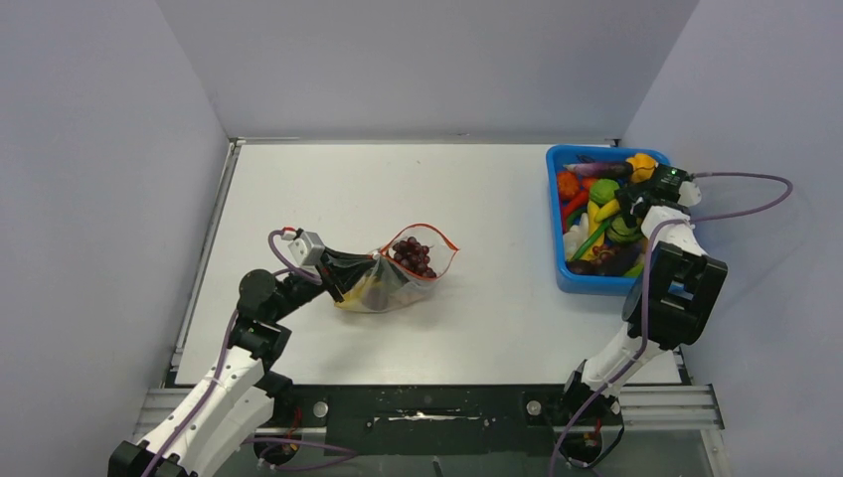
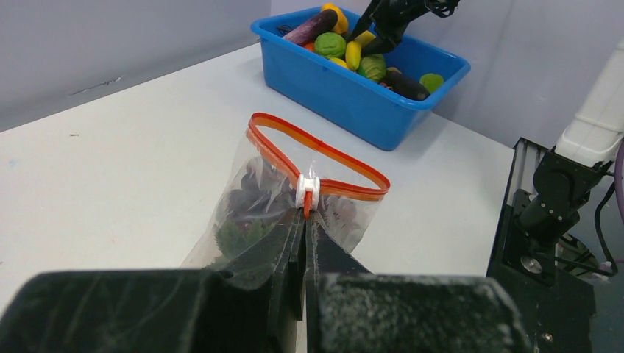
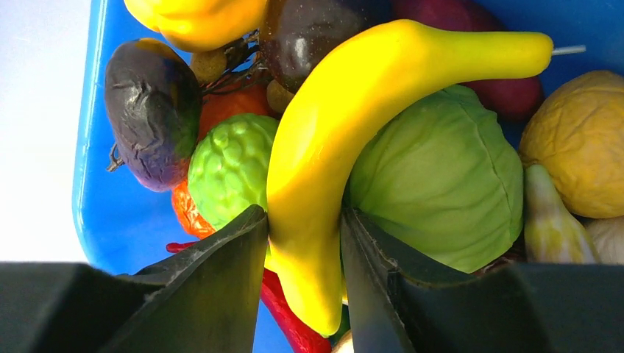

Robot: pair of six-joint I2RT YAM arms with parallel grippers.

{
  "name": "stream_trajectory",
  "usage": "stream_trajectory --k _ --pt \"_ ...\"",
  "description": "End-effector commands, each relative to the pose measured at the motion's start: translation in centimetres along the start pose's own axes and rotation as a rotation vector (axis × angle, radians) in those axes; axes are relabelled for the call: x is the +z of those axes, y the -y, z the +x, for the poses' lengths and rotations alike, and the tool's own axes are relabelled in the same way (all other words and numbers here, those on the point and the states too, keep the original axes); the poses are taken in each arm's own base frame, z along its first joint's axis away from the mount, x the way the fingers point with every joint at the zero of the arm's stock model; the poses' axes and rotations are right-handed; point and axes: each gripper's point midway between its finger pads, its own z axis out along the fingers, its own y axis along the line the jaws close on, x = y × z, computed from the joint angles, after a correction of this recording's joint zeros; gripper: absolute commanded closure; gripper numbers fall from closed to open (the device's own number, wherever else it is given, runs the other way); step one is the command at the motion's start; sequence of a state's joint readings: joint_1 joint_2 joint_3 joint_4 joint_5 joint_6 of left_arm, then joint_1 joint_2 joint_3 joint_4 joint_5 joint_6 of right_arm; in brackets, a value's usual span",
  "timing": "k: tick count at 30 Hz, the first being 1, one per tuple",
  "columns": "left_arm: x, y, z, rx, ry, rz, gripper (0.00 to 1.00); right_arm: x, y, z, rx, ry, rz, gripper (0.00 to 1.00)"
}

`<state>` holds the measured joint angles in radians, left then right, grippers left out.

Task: Place the food in the zip-top bag and seal the zipper
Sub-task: Pick up the fake fruit from the bin.

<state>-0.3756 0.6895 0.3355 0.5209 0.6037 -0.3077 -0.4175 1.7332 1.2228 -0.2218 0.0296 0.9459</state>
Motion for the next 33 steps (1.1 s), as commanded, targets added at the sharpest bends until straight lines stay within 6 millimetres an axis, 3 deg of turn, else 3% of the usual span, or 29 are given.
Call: stream_trajectory --k 1,14,22,25,33 --pt "0.0 0.8 -3.0 0.068 0.097 0.028 1.0 -0.2 -1.5 -1.2 0.025 0.024 -0.042 0.6" --pt "0.0 0.7 -3.0 0.076 0.09 0.025 1.0 -1.9 -1.1 -1.1 -0.03 0.044 -0.049 0.73" --pt "0.0 0.6 -2.7 0.072 0.085 0.024 1.0 -4.8 -2.4 -1.1 -0.139 0.087 -0.093 0.76" --pt "0.0 0.7 -2.8 0.072 0.086 0.027 1.0 -6.1 -3.4 -0.7 -0.194 0.094 -0.124 0.76" --pt "0.1 0.9 -3.1 0.057 0.103 0.034 1.0 -10.4 -8.3 1.6 -0.438 0.127 -0.291 0.77"
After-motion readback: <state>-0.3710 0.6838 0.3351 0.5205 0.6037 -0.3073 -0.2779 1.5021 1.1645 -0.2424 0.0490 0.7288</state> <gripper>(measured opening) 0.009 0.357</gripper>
